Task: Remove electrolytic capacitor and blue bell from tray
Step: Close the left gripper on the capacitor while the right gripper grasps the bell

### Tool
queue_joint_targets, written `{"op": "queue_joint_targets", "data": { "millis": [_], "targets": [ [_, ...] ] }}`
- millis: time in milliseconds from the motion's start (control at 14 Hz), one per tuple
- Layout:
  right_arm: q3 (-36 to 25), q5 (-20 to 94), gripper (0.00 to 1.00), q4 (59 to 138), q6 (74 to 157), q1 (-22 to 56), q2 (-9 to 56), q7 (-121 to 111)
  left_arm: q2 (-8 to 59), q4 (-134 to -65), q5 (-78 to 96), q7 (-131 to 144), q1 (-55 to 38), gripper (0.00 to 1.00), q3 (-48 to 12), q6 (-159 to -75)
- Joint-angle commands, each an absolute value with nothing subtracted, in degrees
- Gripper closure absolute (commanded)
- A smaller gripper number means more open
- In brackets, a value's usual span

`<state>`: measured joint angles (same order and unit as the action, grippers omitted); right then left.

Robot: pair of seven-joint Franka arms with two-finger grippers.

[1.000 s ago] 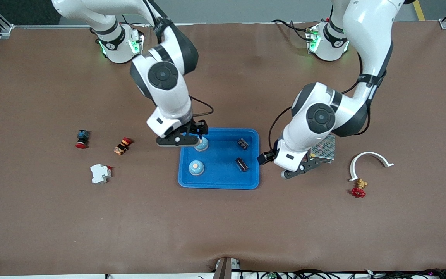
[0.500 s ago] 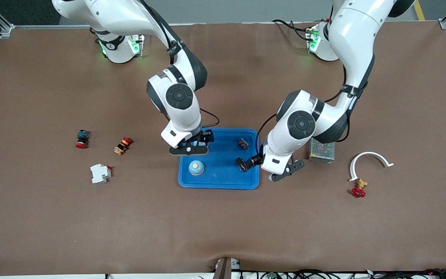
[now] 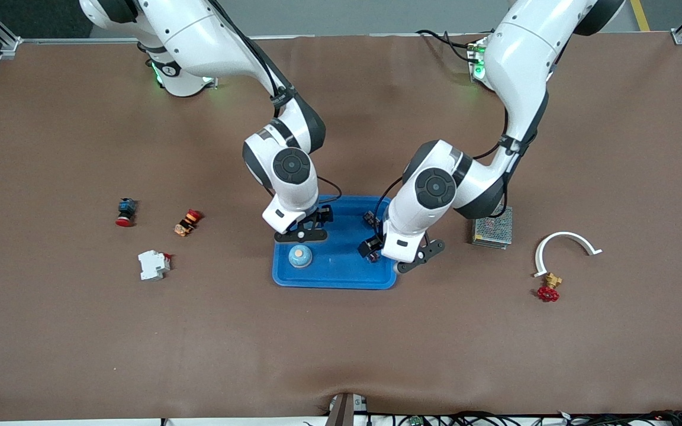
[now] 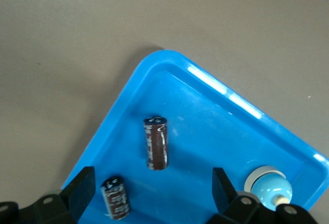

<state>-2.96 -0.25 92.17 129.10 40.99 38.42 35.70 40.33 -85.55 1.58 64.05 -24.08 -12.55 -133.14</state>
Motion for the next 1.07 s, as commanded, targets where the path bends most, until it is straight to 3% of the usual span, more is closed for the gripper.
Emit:
{"op": "queue_joint_targets", "data": {
  "millis": [0, 286, 500, 857, 929, 1000],
  "targets": [
    [-3.1, 0.0, 0.00, 93.2, 131.2, 41.1, 38.5, 34.7, 43.4, -84.2, 0.5, 67.9, -25.7, 0.00, -11.9, -136.6],
    [-2.0, 0.3, 0.00, 96.2, 135.3, 41.2, 38.6, 34.6, 45.3, -84.2, -0.1, 71.9, -26.7, 0.03, -11.9, -137.3],
    [-1.9, 0.4, 0.00, 96.4, 135.3, 41.2, 38.8, 34.6, 46.8, -84.2, -0.3, 73.1, -27.3, 0.32, -11.9, -138.3],
    [-1.7, 0.4, 0.00, 97.6, 135.5, 41.2, 38.8, 34.6, 49.4, -84.1, -2.5, 74.2, -27.4, 0.32, -11.8, -141.8],
    [-1.7, 0.5, 0.00, 97.8, 136.0, 41.2, 38.8, 34.6, 49.8, -84.1, -2.5, 74.2, -27.4, 0.34, -11.9, -142.6],
    [-1.7, 0.5, 0.00, 98.1, 136.5, 41.3, 39.0, 34.6, 50.2, -84.1, -2.5, 74.2, -27.4, 0.43, -11.8, -143.0]
  ]
}}
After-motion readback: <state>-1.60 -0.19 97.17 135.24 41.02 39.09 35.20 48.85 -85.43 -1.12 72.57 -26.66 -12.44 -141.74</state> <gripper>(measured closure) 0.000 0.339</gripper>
